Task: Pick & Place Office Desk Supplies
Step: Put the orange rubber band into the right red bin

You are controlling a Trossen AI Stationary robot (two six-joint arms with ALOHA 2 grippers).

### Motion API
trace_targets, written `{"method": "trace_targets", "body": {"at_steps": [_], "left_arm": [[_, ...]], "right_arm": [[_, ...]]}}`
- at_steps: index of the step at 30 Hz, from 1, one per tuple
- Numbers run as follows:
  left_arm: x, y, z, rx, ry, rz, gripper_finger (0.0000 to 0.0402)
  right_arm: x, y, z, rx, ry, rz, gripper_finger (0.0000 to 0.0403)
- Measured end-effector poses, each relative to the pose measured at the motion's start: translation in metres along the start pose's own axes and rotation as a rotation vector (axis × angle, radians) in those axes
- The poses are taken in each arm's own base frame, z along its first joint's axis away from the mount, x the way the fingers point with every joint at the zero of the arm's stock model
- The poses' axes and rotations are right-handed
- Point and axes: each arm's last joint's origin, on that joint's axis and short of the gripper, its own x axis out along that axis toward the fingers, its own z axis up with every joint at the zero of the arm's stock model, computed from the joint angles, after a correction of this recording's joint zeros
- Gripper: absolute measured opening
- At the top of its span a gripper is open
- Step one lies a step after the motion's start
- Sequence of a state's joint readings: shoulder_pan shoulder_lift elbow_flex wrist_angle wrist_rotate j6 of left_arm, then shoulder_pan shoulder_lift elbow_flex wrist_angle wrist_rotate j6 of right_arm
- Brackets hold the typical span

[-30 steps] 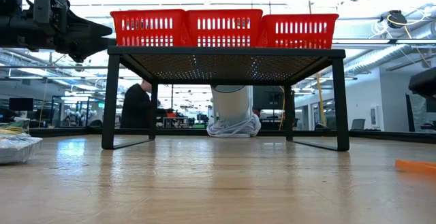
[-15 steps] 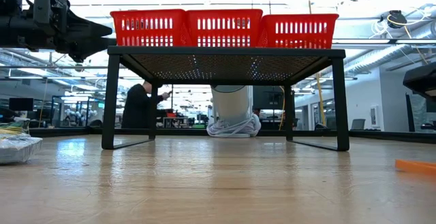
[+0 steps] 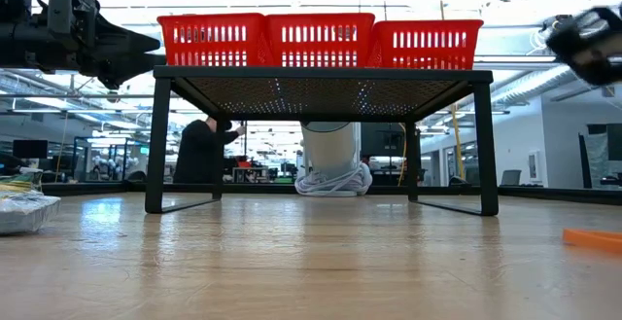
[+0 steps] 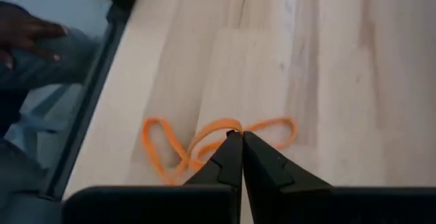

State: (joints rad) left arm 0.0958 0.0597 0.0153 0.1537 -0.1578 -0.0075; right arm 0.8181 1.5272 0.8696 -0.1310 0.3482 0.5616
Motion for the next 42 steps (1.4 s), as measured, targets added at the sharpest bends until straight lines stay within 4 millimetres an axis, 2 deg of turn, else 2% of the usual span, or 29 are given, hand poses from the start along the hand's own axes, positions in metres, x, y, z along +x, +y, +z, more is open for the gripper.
{"method": "trace_targets", "body": {"at_steps": [12,19,32,37,42], "left_arm": [[0.0,0.0,0.0,0.0,0.0,0.0,0.0267],[0.0,0.0,0.0,0.0,0.0,0.0,0.0267],[0.0,0.0,0.0,0.0,0.0,0.0,0.0267],[0.0,0.0,0.0,0.0,0.0,0.0,0.0267],[0.0,0.0,0.0,0.0,0.0,0.0,0.0267]], "right_arm": [[-0.041,-0.006,0.026,-0.052,-0.208,-0.013,0.0],[-0.072,-0.019,0.044,-0.1,-0.364,-0.084,0.0],[-0.118,-0.076,0.072,-0.036,-0.559,-0.412,0.0],[-0.127,-0.1,0.079,0.003,-0.583,-0.498,0.0],[-0.129,-0.119,0.082,0.012,-0.568,-0.585,0.0]]}}
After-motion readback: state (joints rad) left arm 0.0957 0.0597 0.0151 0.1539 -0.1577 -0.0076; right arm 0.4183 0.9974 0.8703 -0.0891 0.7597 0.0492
